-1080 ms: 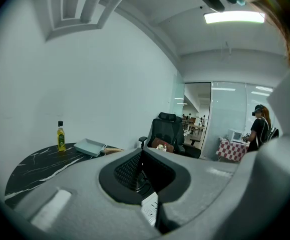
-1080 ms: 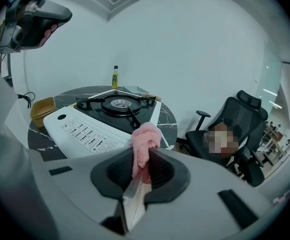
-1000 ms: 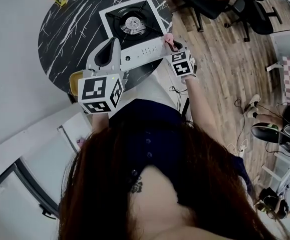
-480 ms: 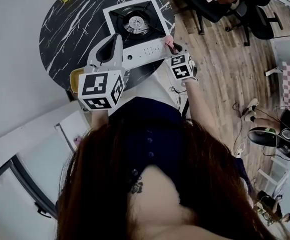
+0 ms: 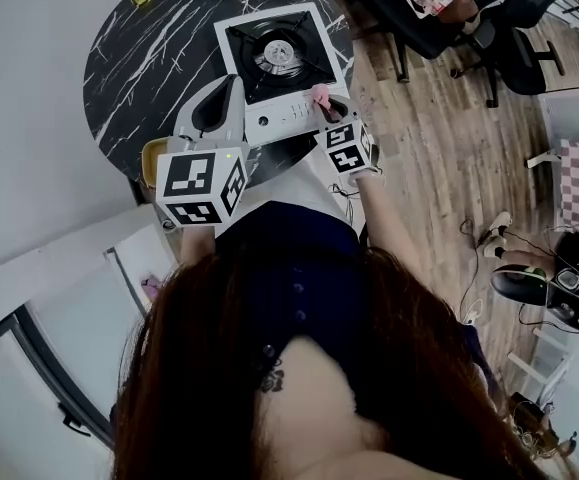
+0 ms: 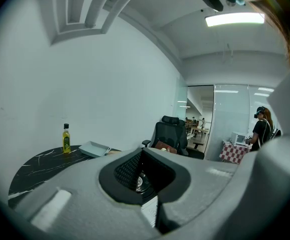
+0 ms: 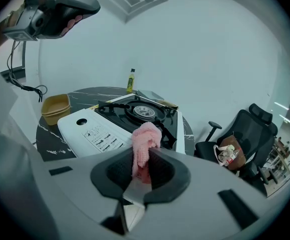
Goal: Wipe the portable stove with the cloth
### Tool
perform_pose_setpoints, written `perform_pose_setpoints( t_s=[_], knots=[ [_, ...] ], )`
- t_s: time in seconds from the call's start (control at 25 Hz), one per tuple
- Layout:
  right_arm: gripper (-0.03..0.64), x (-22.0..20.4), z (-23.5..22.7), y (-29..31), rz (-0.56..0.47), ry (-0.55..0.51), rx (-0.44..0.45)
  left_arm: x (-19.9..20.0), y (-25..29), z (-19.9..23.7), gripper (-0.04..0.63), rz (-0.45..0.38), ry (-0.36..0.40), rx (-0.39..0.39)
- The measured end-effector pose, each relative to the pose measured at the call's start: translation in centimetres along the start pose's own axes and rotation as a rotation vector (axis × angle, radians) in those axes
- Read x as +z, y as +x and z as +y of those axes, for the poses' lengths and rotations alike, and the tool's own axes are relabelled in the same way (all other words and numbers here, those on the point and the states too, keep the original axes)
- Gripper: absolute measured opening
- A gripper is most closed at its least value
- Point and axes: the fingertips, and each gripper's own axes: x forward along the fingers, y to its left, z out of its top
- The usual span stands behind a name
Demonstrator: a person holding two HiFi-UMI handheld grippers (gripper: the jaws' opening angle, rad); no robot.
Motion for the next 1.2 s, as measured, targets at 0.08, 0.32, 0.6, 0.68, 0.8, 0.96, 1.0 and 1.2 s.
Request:
perform_pose_setpoints(
  t_s=[0.08, 0.32, 0.6, 0.68, 0.8, 0.96, 1.0, 1.2],
  knots=[
    [0.049, 0.3, 0.3, 0.1, -0.009, -0.006, 0.006, -0.1, -0.2, 0.2, 0.011, 0.001, 0.0, 0.006],
    [0.049, 0.9, 1.5, 0.4, -0.01, -0.016, 0.036, -0.3, -0.6, 0.9, 0.011, 0.007, -0.003, 0.022],
    [0.049, 1.7, 3.1, 0.7, -0.014, -0.052, 0.083, -0.4, -1.0, 1.1, 0.011, 0.011, -0.008, 0.033],
    [0.049, 2.0, 3.4, 0.8, -0.021, -0.06, 0.09, -0.5, -1.1, 1.3, 0.011, 0.008, -0.008, 0.04],
    [0.049, 2.4, 4.3, 0.8, -0.035, -0.074, 0.109, -0.6, -1.3, 1.4, 0.011, 0.01, -0.007, 0.054],
    [0.049, 2.7, 5.1, 0.9, -0.037, -0.094, 0.131, -0.5, -1.5, 1.6, 0.011, 0.01, -0.006, 0.066],
    [0.049, 2.8, 5.2, 0.9, -0.039, -0.097, 0.135, -0.6, -1.5, 1.7, 0.011, 0.012, -0.006, 0.07],
    [0.049, 3.3, 6.3, 1.1, -0.051, -0.117, 0.167, -0.8, -1.8, 2.1, 0.011, 0.015, -0.007, 0.092]
  ],
)
